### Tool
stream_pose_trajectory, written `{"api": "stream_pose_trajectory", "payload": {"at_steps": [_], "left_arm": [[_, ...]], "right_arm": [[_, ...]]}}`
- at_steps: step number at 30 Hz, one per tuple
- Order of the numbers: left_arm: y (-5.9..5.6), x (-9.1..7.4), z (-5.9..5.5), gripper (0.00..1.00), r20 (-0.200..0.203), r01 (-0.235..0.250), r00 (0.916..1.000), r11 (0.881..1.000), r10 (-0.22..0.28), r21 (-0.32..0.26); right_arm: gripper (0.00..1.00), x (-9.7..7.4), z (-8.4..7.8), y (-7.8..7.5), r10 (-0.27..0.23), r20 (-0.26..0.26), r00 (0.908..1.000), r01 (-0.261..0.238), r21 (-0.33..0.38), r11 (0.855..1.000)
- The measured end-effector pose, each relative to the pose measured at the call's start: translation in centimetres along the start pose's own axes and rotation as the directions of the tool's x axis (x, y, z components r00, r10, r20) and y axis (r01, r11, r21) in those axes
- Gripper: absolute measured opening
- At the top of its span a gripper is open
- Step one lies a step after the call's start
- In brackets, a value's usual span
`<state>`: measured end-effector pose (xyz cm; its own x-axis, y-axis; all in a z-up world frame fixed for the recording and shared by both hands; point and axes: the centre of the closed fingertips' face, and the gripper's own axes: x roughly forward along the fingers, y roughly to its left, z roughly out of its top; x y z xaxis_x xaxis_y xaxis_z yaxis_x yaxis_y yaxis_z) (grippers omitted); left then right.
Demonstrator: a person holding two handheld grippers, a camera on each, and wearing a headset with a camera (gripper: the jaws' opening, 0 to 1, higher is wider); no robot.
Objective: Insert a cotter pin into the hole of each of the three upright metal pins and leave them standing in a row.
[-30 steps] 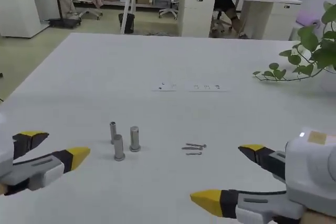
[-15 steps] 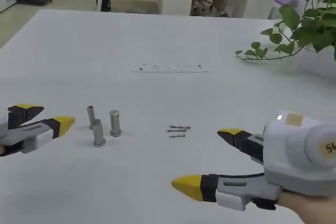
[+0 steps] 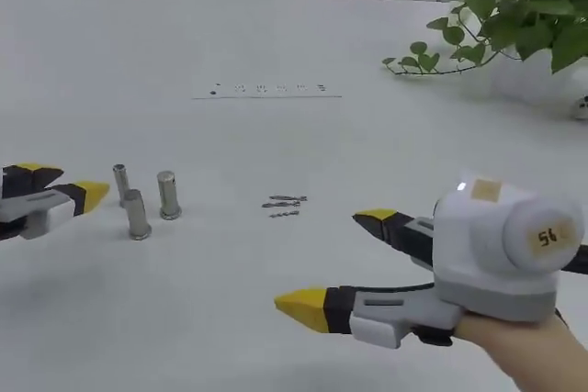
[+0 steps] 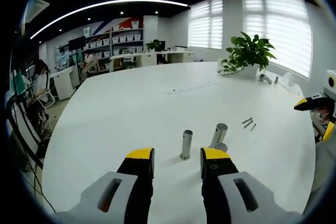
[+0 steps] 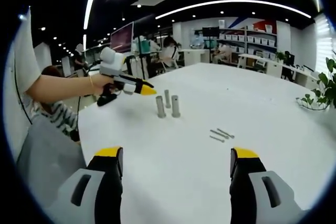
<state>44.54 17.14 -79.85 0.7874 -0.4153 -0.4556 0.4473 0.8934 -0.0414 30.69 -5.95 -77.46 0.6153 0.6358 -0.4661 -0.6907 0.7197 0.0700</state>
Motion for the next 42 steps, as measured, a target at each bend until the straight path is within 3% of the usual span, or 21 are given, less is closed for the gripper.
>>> {"api": "stream_pose_trajectory", "payload": {"at_steps": [12, 22, 33, 42], "left_arm": [[-0.8, 2.9, 0.1, 0.26, 0.028, 0.080, 0.9964, 0.997, -0.080, 0.002], [-0.8, 4.3, -0.8, 0.18, 0.008, 0.108, 0.9941, 0.994, -0.108, 0.015], [-1.5, 4.8, -0.7, 0.08, 0.020, 0.145, 0.9893, 0.989, -0.145, -0.012], [-0.9, 4.4, -0.7, 0.07, 0.011, 0.124, 0.9923, 0.992, -0.124, -0.009]], "right_arm": [[0.83, 0.6, -0.4, -0.6, -0.014, -0.016, 0.9998, 0.014, 0.022, 1.000], [0.82, 1.2, -0.8, -1.0, -0.014, -0.027, 0.9995, 0.015, 0.035, 0.999], [0.79, 1.7, -0.6, -1.0, -0.001, -0.024, 0.9997, 0.002, 0.043, 0.999], [0.78, 1.5, -0.4, -1.1, -0.005, -0.014, 0.9999, 0.006, 0.050, 0.999]]}}
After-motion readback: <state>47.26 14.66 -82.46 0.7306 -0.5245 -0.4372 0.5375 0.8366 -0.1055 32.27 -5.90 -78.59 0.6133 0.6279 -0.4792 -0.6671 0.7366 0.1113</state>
